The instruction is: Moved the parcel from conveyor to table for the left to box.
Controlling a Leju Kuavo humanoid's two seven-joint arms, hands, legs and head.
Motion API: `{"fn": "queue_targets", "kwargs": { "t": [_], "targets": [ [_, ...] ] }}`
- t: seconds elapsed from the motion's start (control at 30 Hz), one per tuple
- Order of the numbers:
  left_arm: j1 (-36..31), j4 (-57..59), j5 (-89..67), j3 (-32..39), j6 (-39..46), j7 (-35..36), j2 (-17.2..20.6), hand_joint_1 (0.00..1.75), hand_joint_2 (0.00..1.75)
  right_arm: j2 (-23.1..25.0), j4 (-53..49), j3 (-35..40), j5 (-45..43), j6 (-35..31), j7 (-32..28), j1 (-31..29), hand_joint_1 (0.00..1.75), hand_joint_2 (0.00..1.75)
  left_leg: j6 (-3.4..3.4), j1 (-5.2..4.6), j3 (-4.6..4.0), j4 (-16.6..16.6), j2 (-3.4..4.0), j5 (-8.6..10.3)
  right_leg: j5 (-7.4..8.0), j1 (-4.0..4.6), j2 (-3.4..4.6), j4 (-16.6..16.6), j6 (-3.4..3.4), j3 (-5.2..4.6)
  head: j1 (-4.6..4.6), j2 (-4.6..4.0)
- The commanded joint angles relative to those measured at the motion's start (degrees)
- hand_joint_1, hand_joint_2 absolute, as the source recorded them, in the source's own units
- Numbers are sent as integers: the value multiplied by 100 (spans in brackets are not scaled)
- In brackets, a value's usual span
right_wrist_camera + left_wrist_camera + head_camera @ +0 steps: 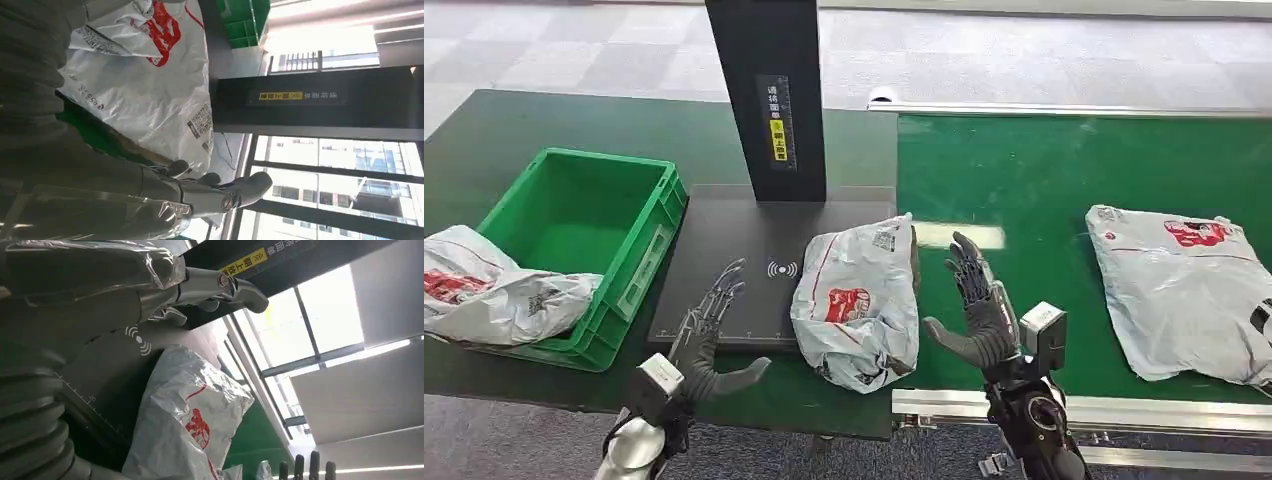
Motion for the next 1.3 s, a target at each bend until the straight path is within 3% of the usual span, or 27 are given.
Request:
{"fn": "queue_targets", "kwargs": {
  "t": [0.03, 0.3, 0.57, 0.63, 0.67, 0.8, 1.0, 1.3],
  "targets": [
    [-161, 330, 0, -150, -14, 34, 14, 0, 175, 50, -98, -279, 4, -9, 53, 56, 0, 175, -6, -1, 6, -8, -3, 3, 0, 1, -11, -5, -11, 7, -2, 0],
    [-438, 608, -27, -326, -195, 42, -63, 0, 175, 137, -147, -589, -237, -19, 83, 240, 0, 175, -8, -3, 14, -19, -8, 8, 0, -1, -21, -14, -16, 17, 0, 0],
    [-1953, 1666, -540, -1096, 33, 496, -398, 0, 175, 227, -501, -1125, 429, -809, 222, 466, 0, 175, -7, -3, -11, -3, -45, 15, -1, 0, -58, -4, -14, 8, -2, 0],
    [-2409, 1989, -735, -1349, 120, 805, -472, 0, 175, 260, -477, -1082, 570, -768, 326, 402, 0, 175, -6, -3, -5, -3, -32, 11, 1, 0, -43, -5, -13, 10, -2, 0],
    [-2860, 2422, -1312, -1734, 288, 1344, -530, 0, 175, 283, -423, -1019, 672, -733, 413, 330, 0, 175, -8, -4, -4, -7, -36, 15, 3, 0, -50, -9, -17, 13, 0, 0],
    [-3595, 3642, -2159, -2261, 545, 2058, -847, 0, 175, 291, -473, -974, 784, -758, 497, 442, 0, 175, -8, -3, 1, -6, -35, 14, 2, 0, -48, -8, -16, 13, -2, 0],
    [-3959, 4794, -2719, -2556, 599, 2700, -1035, 0, 175, 300, -574, -992, 906, -717, 550, 684, 0, 175, -4, -1, 13, -5, -15, 2, -1, 2, -22, -8, -8, 19, 0, 0],
    [-3978, 4856, -2743, -2528, 619, 2671, -1033, 0, 175, 307, -559, -1003, 917, -712, 547, 665, 0, 175, -5, -3, 5, -3, -1, 2, 2, 0, -9, -4, -9, 7, -2, 0]
  ]
}}
